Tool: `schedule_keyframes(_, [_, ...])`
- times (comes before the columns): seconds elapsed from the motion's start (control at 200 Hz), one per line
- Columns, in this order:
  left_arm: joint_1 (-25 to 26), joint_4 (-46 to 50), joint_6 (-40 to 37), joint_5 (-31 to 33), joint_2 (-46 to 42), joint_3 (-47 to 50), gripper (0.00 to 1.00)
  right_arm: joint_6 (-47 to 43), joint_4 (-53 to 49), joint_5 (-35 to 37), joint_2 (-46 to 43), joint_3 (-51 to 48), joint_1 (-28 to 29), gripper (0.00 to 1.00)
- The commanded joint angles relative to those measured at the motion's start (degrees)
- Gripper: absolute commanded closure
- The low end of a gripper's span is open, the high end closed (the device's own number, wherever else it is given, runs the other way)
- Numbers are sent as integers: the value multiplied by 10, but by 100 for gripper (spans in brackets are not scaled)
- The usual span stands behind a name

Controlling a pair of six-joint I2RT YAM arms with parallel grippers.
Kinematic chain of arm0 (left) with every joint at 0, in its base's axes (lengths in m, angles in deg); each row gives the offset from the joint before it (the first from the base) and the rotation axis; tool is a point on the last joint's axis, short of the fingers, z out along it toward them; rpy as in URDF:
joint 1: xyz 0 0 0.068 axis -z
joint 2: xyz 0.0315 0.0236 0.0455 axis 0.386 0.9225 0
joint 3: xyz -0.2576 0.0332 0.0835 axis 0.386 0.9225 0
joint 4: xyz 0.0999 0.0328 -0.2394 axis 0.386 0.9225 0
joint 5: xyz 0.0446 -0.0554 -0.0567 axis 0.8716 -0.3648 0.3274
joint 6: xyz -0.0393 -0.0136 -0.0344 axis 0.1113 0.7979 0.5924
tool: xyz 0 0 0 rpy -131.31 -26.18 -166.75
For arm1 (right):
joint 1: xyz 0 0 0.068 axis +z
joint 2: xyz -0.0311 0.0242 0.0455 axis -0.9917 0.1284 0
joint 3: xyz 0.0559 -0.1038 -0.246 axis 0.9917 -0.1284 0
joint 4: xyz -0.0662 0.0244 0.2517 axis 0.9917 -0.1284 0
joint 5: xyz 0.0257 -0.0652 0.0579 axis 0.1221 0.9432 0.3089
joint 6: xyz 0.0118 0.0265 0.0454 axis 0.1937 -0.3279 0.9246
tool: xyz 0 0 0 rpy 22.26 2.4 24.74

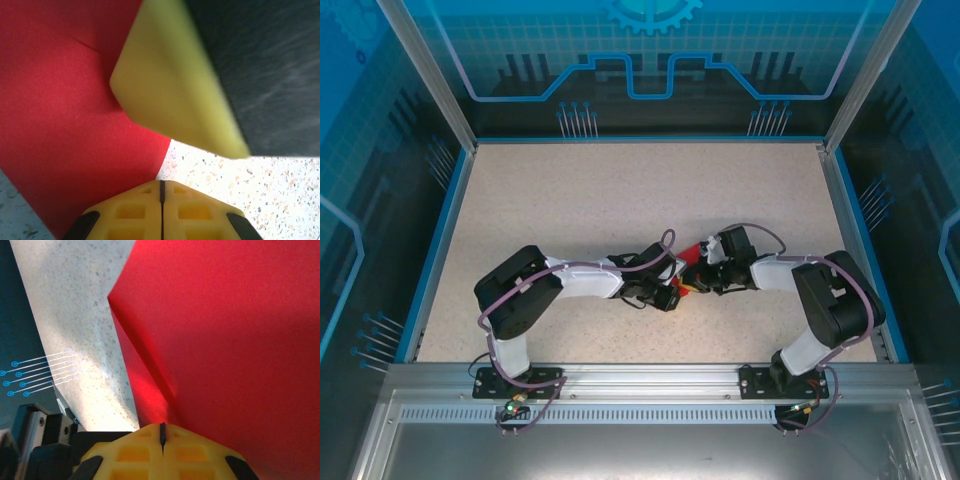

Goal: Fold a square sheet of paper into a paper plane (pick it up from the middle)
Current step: Fold the wing for the fifth time at the center of the table.

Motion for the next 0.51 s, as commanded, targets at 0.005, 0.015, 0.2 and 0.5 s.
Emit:
schedule_keyframes(0.005, [-2, -6, -1, -16, -8, 7, 93, -10, -11, 12, 22, -1, 9, 99])
schedule_keyframes(0.015, [-2, -5, 0, -16, -9, 8, 93, -11, -10, 12, 24, -2, 9, 99])
schedule_keyframes(0.2, [-11, 8, 15, -12, -49, 7, 84, -28, -35, 37, 27, -9, 10, 99])
schedule_keyframes(0.5, [-67, 51, 90, 10, -83, 2, 60, -40, -32, 46, 31, -23, 11, 100])
